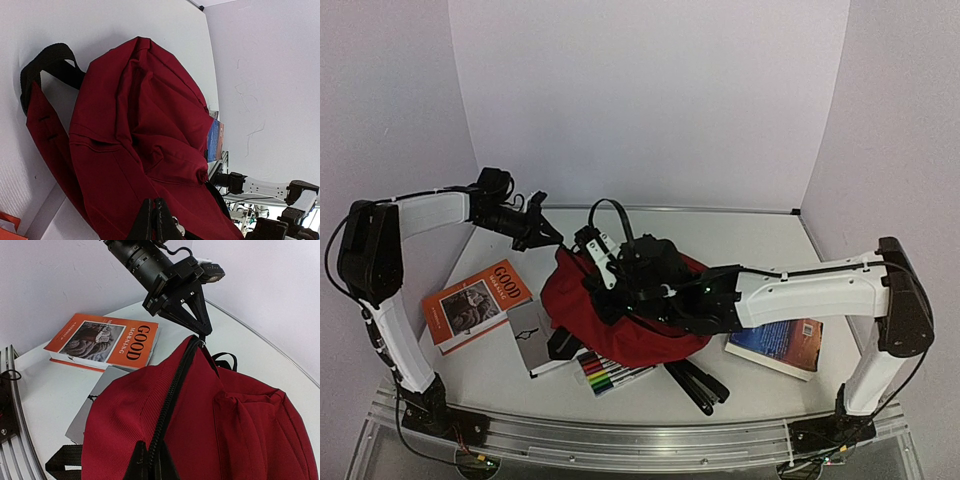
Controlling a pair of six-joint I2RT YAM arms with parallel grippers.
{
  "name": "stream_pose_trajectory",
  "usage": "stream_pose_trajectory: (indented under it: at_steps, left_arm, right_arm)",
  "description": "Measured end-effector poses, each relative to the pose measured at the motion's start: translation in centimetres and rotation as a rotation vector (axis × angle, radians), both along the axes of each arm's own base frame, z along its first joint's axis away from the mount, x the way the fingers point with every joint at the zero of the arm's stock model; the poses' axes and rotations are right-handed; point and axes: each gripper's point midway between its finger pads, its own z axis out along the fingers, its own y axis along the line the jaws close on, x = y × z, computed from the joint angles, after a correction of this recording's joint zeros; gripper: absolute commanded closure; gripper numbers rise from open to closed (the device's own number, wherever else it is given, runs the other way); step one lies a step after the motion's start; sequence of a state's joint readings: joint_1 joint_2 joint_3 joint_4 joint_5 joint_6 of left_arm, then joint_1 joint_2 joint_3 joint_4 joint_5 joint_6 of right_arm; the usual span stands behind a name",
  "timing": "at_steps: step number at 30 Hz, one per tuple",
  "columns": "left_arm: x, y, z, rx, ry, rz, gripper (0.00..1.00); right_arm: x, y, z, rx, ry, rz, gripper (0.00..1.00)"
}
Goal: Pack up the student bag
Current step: Unzip the student bag at the center of the board.
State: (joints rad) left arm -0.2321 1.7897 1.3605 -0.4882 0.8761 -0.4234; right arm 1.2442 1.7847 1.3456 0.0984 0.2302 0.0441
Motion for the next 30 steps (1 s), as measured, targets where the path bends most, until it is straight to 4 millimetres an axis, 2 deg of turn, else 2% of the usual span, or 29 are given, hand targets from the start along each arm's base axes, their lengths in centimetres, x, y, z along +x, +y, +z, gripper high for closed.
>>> stream_pose_trajectory:
  at_steps: [8, 17, 24, 26, 30]
  left_arm:
    - [1.6, -0.6, -3.0, 0.018, 0.081, 0.010, 1.00]
    - [2.9, -0.7, -5.1, 0.055, 0.131, 0.036, 1.00]
    - [4.6, -0.3, -7.5, 0.106, 0.149, 0.083, 1.00]
    - [5.6, 0.2, -8.5, 0.145, 0.130, 0.115, 1.00]
    - [8.3, 2.8, -10.4, 0.195, 0.090, 0.202, 1.00]
  right_arm:
    - [-0.5, -1.0, 1.1, 0.050, 0.018, -0.001, 1.00]
    - [-0.6, -1.5, 0.9, 0.073, 0.037, -0.012, 1.00]
    - [-0.6, -1.6, 0.9, 0.087, 0.055, -0.012, 1.00]
    - [-1.0, -1.5, 1.1, 0.095, 0.066, 0.003, 1.00]
    - [-2.5, -1.2, 2.3, 0.130, 0.082, 0.043, 1.00]
